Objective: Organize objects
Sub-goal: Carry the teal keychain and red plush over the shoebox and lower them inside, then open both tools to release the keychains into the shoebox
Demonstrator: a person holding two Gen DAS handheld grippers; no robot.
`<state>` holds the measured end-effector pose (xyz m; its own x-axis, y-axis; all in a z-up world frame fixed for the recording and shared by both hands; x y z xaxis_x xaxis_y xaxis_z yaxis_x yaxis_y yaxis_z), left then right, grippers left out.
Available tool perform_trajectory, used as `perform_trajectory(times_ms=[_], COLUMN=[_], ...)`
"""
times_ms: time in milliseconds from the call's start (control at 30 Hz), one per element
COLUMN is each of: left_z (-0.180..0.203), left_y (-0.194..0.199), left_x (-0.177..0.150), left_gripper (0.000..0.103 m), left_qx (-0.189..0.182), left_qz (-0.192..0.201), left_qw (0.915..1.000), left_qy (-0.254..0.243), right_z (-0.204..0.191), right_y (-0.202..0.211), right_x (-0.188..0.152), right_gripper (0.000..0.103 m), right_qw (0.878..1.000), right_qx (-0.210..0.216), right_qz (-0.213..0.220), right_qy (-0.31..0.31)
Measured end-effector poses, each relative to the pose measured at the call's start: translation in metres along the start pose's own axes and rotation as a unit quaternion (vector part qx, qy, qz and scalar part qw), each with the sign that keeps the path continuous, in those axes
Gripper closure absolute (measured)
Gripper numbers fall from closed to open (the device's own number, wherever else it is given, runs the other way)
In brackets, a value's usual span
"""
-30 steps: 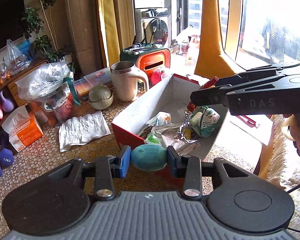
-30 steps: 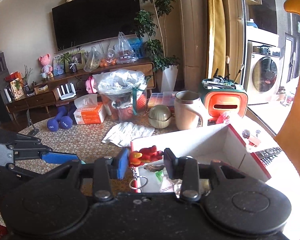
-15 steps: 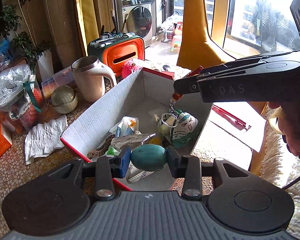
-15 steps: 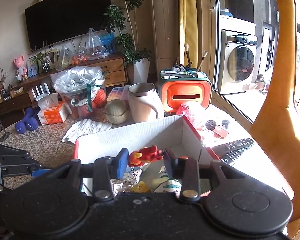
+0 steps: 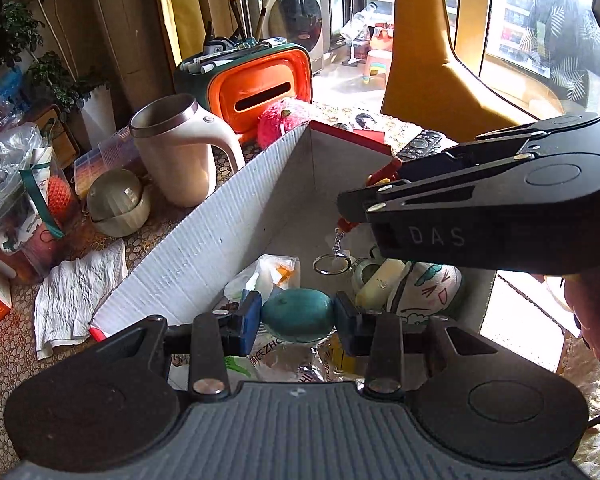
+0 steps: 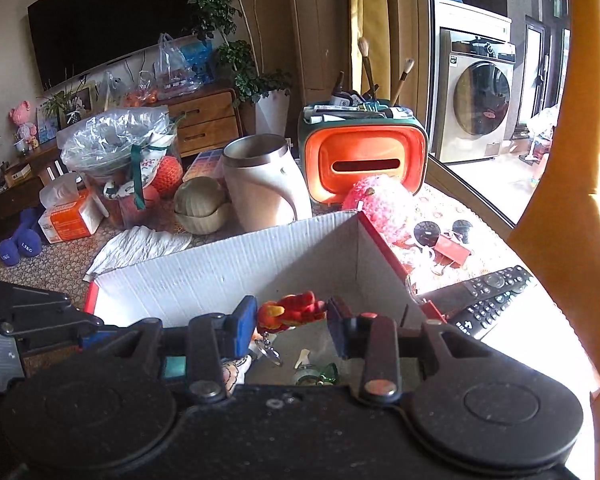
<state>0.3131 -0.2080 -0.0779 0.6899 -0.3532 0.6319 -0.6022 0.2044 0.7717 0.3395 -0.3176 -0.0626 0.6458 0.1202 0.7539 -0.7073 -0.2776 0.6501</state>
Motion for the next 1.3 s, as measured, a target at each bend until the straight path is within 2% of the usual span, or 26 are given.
perform_trajectory(times_ms=[233, 533, 800, 1000, 1300], left_z=[-0.006, -0.012, -0.015, -0.013, -0.016], left_y=[-0.032, -0.051, -0.047, -0.031, 0.009], left_x=[-0.001, -0.007, -0.007, -0.008, -0.010], left_gripper=[0.065, 0.065, 0.063, 0.053, 0.047], left_qx=[-0.001, -0.004, -0.007, -0.005, -0.006], left_qz=[-0.021, -0.039, -0.034, -0.021, 0.005], left_qw=[0.9998, 0.9991, 0.9987, 0.9991, 0.9990], left_qy=[0.004, 0.017, 0.037, 0.038, 0.045], right_z=[0.006, 0.014, 0.016, 0.013, 0.004], right_y=[-0.029, -0.048, -0.039, -0.021, 0.017], right_x=[-0.012, -0.028, -0.025, -0.025, -0.023], right_gripper=[0.066, 0.066, 0.060, 0.049, 0.047], right_qw=[0.999, 0.997, 0.997, 0.998, 0.999], right_qx=[-0.006, -0.004, -0.003, -0.004, 0.000], right_qz=[-0.036, -0.080, -0.076, -0.064, -0.042], right_qy=[0.007, -0.008, -0.014, -0.011, -0.010])
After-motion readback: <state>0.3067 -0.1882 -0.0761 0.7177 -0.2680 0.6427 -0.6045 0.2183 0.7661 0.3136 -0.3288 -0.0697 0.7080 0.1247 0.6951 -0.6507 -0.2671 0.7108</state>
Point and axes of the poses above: each gripper's, at about its wrist camera, not at the fingertips, and y roughly against the way its jaws point, z to its right, x to its top, the point moved 3 cm from there along -y, roughly the way its jaws point, and after that the axes turned 1 degree about y, right-handed, at the moved point
